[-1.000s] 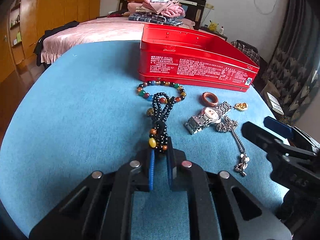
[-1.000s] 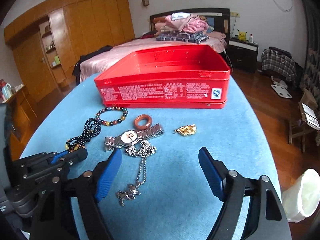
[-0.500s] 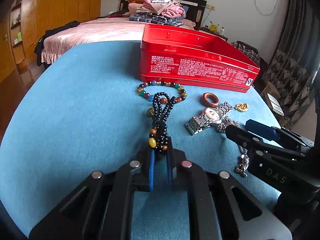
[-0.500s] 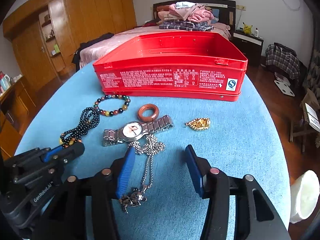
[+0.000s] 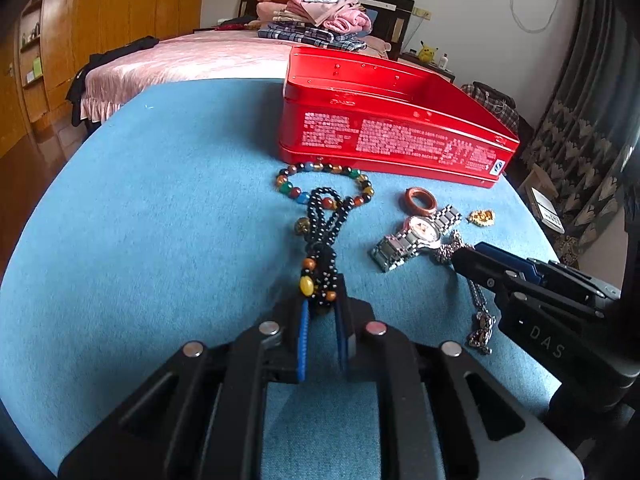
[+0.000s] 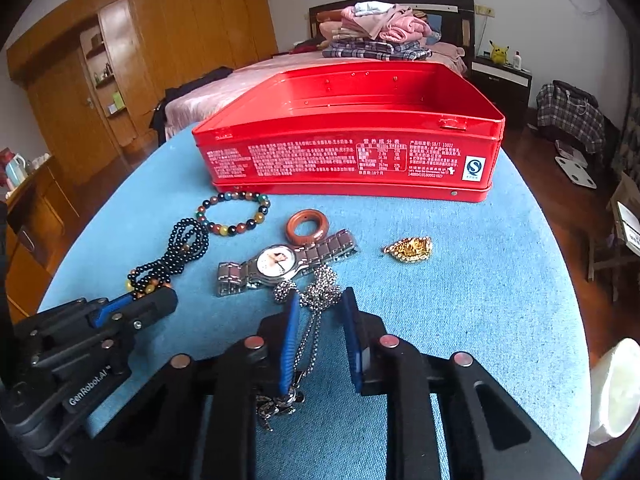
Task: Organize jewelry
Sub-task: 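Lift the black bead necklace with the left tool while the right tool grasps the silver chain necklace, then carry both necklaces over the red tin and open both tools to drop them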
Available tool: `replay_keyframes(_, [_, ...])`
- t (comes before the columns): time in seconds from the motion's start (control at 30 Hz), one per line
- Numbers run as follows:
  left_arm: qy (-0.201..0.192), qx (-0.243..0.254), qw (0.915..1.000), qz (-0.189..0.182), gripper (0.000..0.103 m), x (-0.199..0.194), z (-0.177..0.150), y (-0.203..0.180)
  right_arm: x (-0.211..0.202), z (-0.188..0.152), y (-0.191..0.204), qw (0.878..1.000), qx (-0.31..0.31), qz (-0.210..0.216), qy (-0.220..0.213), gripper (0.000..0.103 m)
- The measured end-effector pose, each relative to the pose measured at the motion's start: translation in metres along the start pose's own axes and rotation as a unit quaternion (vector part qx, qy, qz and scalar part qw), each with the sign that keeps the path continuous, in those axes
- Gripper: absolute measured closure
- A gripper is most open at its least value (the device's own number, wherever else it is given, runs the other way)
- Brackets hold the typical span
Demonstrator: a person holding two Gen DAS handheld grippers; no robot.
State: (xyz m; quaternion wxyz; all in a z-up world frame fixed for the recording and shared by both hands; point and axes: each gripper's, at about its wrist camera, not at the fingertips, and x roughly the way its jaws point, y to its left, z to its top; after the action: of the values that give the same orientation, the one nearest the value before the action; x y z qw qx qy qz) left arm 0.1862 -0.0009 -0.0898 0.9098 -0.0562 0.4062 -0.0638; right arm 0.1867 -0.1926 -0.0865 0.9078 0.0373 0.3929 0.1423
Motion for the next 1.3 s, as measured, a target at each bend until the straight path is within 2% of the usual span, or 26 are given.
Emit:
replay_keyframes(0.1, [-0.007, 0.001, 1.0000, 0.003, 0.090, -0.002, 0.003, 0.002, 0.002, 0.003, 0.000, 1.000, -0.001, -0.001, 0.002, 0.077])
replay_keyframes(0.2, [-0.008, -0.001, 1.0000, 0.005, 0.078, 0.001, 0.007, 0.004, 0.004, 0.006, 0.002, 1.000, -0.006, -0.004, 0.004, 0.072])
replay_keyframes(0.27, [-0.002, -0.005, 1.0000, 0.004, 0.065, 0.007, 0.009, 0.004, 0.007, 0.006, 0.005, 1.000, -0.008, -0.007, 0.005, 0.068])
replay_keyframes(0.3, [0.002, -0.006, 1.0000, 0.003, 0.065, 0.009, 0.011, 0.004, 0.007, 0.006, 0.005, 1.000, -0.009, -0.007, 0.006, 0.068])
replay_keyframes(0.4, [0.002, -0.006, 0.9999, 0.009, 0.070, 0.013, 0.012, 0.004, 0.009, 0.005, 0.006, 1.000, -0.012, -0.004, 0.007, 0.069])
replay_keyframes(0.43, [0.002, -0.006, 0.9999, 0.009, 0.083, 0.013, 0.011, 0.004, 0.008, 0.004, 0.006, 1.000, -0.012, 0.000, 0.007, 0.072])
replay_keyframes(0.47, [0.003, -0.008, 0.9999, 0.007, 0.090, 0.014, 0.011, 0.005, 0.009, 0.004, 0.005, 1.000, -0.013, 0.009, 0.008, 0.081])
replay_keyframes(0.53, [0.002, -0.014, 0.9999, 0.002, 0.091, 0.013, 0.010, 0.007, 0.008, 0.003, 0.003, 1.000, -0.010, 0.018, 0.008, 0.083])
replay_keyframes(0.57, [0.001, -0.015, 0.9999, 0.001, 0.092, 0.013, 0.009, 0.008, 0.007, 0.003, 0.002, 1.000, -0.007, 0.024, 0.006, 0.090])
replay_keyframes(0.6, [0.000, -0.019, 0.9998, -0.001, 0.092, 0.012, 0.009, 0.008, 0.006, 0.002, 0.000, 1.000, -0.002, 0.031, 0.004, 0.090])
replay_keyframes(0.87, [-0.027, -0.022, 0.9994, 0.002, 0.092, -0.005, 0.012, 0.004, -0.020, 0.008, -0.005, 0.999, 0.005, 0.031, -0.031, 0.091])
replay_keyframes(1.3, [-0.073, -0.009, 0.9973, -0.009, 0.092, -0.035, 0.049, -0.013, -0.062, 0.042, -0.015, 0.997, 0.007, 0.027, -0.078, 0.091])
